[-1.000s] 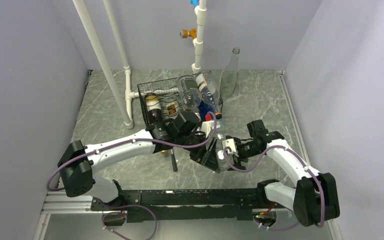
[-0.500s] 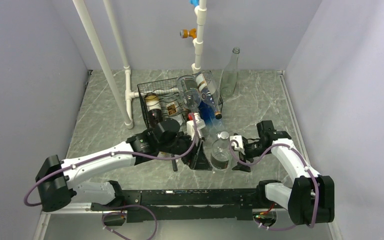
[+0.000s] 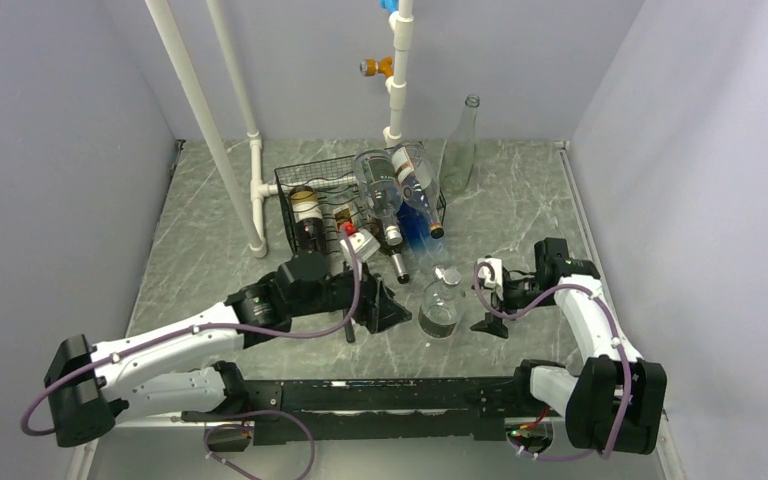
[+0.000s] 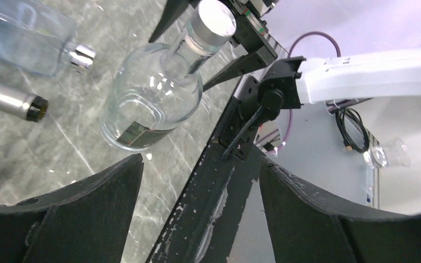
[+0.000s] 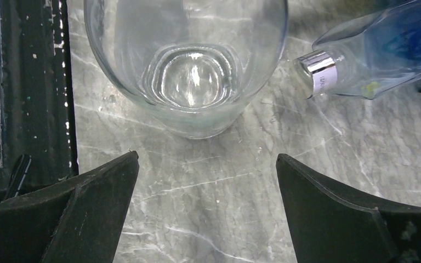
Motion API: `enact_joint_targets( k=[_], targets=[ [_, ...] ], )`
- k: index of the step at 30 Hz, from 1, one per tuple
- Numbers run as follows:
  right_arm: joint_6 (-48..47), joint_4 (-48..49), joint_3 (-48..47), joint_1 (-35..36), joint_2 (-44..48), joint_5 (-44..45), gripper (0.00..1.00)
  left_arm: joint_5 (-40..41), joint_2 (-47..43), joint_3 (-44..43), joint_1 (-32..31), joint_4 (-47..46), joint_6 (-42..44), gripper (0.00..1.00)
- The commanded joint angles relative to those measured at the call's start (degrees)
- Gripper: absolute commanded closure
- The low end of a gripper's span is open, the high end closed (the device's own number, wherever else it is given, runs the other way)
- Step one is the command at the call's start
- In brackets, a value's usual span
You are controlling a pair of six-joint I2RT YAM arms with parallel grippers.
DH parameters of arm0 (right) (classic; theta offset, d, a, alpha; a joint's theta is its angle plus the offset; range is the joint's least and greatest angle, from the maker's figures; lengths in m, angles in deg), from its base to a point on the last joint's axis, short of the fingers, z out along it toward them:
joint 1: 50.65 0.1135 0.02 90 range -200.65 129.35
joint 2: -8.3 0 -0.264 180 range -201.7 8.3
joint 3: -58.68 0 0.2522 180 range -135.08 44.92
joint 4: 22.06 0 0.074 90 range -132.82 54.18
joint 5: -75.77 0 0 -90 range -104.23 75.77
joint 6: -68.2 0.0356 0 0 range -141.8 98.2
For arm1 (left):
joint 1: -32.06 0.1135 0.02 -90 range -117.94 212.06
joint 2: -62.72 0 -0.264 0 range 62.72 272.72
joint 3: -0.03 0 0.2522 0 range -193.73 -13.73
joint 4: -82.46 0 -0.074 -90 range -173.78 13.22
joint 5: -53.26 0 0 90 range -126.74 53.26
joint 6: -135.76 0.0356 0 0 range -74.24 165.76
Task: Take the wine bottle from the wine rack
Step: Place the wine bottle at the center of the board.
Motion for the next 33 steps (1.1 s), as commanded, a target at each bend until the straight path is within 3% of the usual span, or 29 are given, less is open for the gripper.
enact_joint_targets(
  k=[1,8,23,33],
  targets=[
    [-1.6,-4.1,-3.5,-1.3,1.4,-5.7,0.01,6.6,-5.3,3.7,0.2,-6.4,2.2,0.17],
    [2.8,-5.7,-7.0,-1.7,1.8,-7.3,0.00,11.5,-10.1,7.6,0.5,-10.5,2.3,0.01],
    [20.8,0.5,-9.7,-1.7,7.9,-7.2,0.00,13.8,-10.7,15.6,1.8,-23.2,-4.7,0.00],
    [20.8,-3.2,-13.2,-1.7,8.0,-7.1,0.00,16.5,-12.9,16.8,1.9,-21.6,-4.6,0.01]
  ],
)
